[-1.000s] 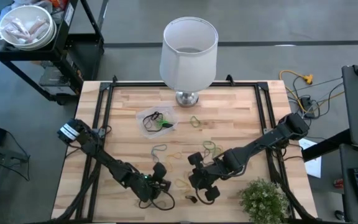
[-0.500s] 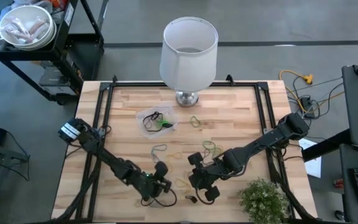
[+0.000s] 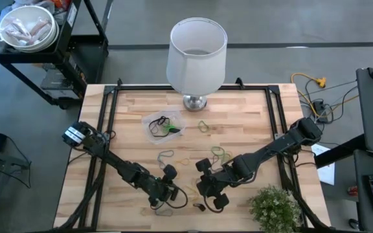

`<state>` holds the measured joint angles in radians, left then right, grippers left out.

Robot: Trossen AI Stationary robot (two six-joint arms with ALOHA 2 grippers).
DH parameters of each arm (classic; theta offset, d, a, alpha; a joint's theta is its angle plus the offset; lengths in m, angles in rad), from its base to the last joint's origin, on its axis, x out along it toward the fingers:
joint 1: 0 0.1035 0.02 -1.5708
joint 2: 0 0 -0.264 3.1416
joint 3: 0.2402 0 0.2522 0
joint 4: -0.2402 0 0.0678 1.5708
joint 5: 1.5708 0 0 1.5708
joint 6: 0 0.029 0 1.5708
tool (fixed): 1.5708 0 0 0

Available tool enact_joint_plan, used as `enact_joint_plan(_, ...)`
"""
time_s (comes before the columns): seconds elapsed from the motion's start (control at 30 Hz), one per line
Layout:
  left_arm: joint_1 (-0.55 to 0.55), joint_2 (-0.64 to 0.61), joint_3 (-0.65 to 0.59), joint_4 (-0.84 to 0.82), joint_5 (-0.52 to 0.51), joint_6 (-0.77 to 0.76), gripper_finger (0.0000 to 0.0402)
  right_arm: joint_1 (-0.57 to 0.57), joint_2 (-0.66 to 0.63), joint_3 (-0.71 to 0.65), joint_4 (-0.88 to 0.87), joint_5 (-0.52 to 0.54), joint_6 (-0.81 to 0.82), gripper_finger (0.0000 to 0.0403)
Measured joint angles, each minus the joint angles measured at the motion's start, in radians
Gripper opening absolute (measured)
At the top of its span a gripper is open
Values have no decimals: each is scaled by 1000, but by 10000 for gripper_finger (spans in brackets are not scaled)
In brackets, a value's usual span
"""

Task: Pick and place rubber bands into bin
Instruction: Put the black rubber band into the transparent bin

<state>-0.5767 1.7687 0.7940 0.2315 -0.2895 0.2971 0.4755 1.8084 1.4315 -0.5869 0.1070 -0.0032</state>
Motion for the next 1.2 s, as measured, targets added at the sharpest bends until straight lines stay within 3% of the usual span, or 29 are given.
enact_joint_plan(0.13,2,0,0,3,0,-1,82,0,0,0,0,0,0,59)
enact_joint_plan(0.3,2,0,0,1,-2,1,16,0,0,-2,2,0,0,59)
enact_joint_plan(0.4,1,0,0,0,-24,2,8,0,0,-2,2,0,1,59)
enact_joint_plan(0.77,1,-18,0,-22,-359,-1,1,0,0,-3,1,0,4,59)
enact_joint_plan(0.9,1,-58,3,-68,-525,0,0,0,0,-3,0,0,4,59)
enact_joint_plan(1.07,13,-159,0,-179,-821,7,0,0,0,-5,1,0,4,59)
enact_joint_plan(1.2,57,-277,-3,-329,-868,-1,0,0,0,-5,1,0,4,59)
